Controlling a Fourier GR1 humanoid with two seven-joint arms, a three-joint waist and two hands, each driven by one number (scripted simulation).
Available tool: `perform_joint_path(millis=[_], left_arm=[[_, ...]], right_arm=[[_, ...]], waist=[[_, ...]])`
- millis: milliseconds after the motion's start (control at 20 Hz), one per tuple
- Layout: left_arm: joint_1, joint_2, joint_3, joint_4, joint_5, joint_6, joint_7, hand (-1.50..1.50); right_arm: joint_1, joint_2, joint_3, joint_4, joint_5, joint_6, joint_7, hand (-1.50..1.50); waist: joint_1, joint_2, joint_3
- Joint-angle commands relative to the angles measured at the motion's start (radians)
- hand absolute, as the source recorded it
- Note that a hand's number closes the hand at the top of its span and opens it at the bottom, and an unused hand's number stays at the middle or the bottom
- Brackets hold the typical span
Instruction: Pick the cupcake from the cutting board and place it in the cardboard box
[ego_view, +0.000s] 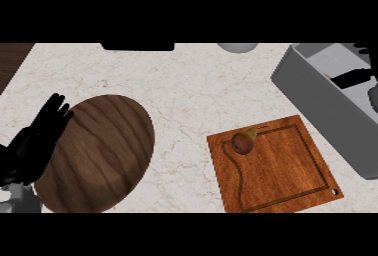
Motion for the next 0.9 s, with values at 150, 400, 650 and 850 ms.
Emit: perform_joint_path(millis=[150,400,650,850], left_arm=[[0.003,0.0,0.009,0.007,-0.004,0.006,-0.007,0.0],[-0.033,0.022,0.019,0.007,0.008,0.002,0.021,0.0],[0.029,-0.007,-0.003,-0.043,-0.015,0.019,0.018,0.0],[-0.007,0.005,0.022,-0.015,0.018,0.005,0.019,0.0]], right_arm=[[-0.04,-0.033,-0.212,-0.04,-0.231,-0.057,-0.063,-1.5],[0.028,-0.111,-0.319,-0.029,-0.367,0.022,-0.156,-1.5],[0.057,-0.244,-0.385,0.013,-0.449,0.108,-0.154,-1.5],[0.102,-0.294,-0.377,0.048,-0.489,0.181,-0.216,-1.5]], waist=[[-0.009,-0.004,0.0],[-0.017,-0.005,0.0],[-0.007,-0.004,0.0],[-0.004,-0.002,0.0]])
